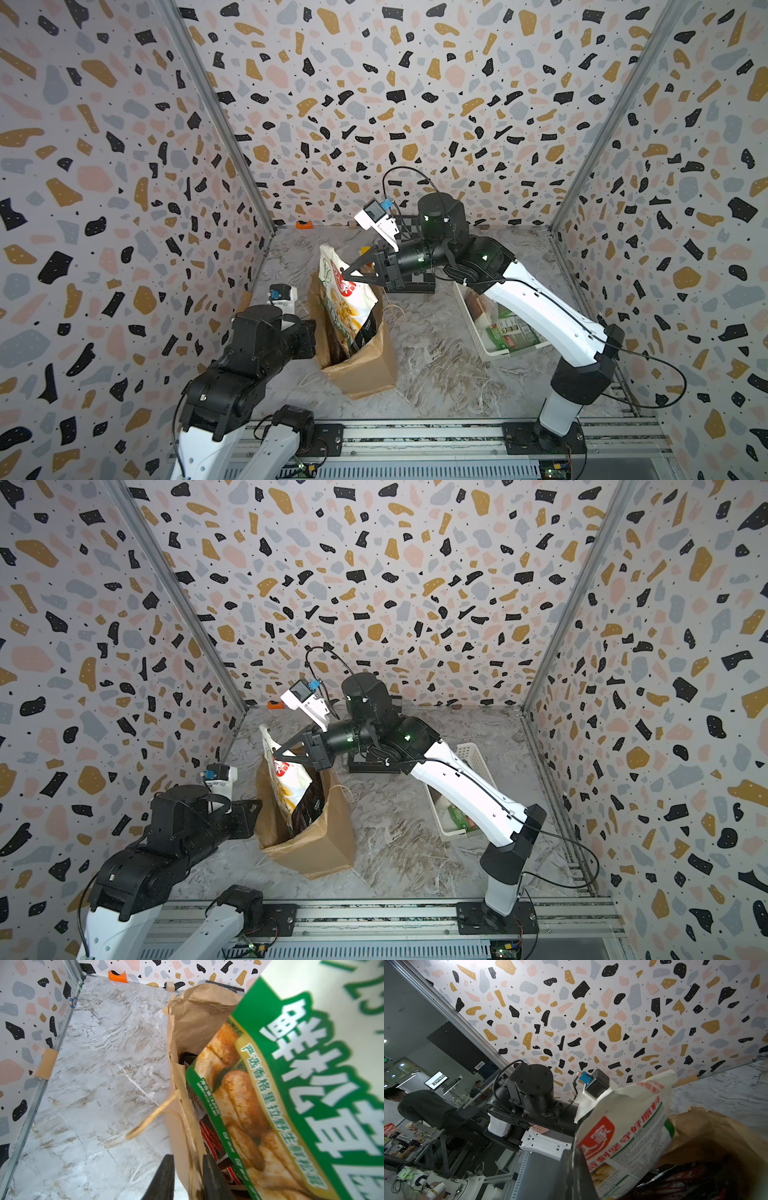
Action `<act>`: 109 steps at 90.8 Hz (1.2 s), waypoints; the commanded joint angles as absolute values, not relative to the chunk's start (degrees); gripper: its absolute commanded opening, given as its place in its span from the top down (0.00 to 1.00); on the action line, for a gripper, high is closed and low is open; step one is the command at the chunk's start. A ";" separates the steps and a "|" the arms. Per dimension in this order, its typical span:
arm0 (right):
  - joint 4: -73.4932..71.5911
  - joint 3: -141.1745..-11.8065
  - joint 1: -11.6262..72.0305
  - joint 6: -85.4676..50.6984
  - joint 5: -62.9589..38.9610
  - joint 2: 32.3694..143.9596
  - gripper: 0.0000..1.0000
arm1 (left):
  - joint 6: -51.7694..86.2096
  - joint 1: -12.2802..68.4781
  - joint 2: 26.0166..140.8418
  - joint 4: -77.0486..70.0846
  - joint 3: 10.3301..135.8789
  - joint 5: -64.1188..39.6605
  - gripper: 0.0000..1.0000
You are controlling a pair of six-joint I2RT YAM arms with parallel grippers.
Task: Place the condiment packets inside the bag
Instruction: Place the condiment packet in the paper bag.
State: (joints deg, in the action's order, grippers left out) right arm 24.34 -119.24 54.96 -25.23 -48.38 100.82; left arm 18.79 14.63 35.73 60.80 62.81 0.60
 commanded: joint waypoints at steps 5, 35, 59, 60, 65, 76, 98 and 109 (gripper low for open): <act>22.96 -118.06 55.02 -23.09 -46.31 97.00 1.00 | 18.21 14.55 35.24 60.13 62.34 1.33 0.80; 22.50 -125.34 55.02 -22.79 -44.32 97.35 1.00 | 18.24 14.50 35.72 59.00 61.13 0.21 0.58; 21.70 -125.45 55.03 -22.65 -44.41 95.75 1.00 | 18.24 14.50 36.19 58.62 61.17 -0.09 0.57; 21.62 -125.22 55.03 -22.75 -44.57 95.73 1.00 | 18.22 14.50 36.20 58.58 61.13 -0.09 0.57; 21.15 -124.20 55.02 -23.41 -45.77 96.17 1.00 | 18.27 14.50 36.22 58.43 61.03 -0.16 0.57; 21.51 -123.51 55.02 -24.70 -49.71 98.29 1.00 | 18.41 14.49 36.22 58.34 60.82 -0.43 0.57; 22.90 -123.69 55.02 -23.69 -50.57 99.66 1.00 | 18.11 14.50 36.38 58.40 60.99 -0.22 0.58; 23.47 -124.88 55.06 -23.18 -50.39 99.87 1.00 | 18.02 14.50 36.45 58.36 61.08 -0.43 0.58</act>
State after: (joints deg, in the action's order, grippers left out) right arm 25.32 -123.00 54.94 -24.14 -48.99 101.12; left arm 18.63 14.63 36.07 60.75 61.47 0.08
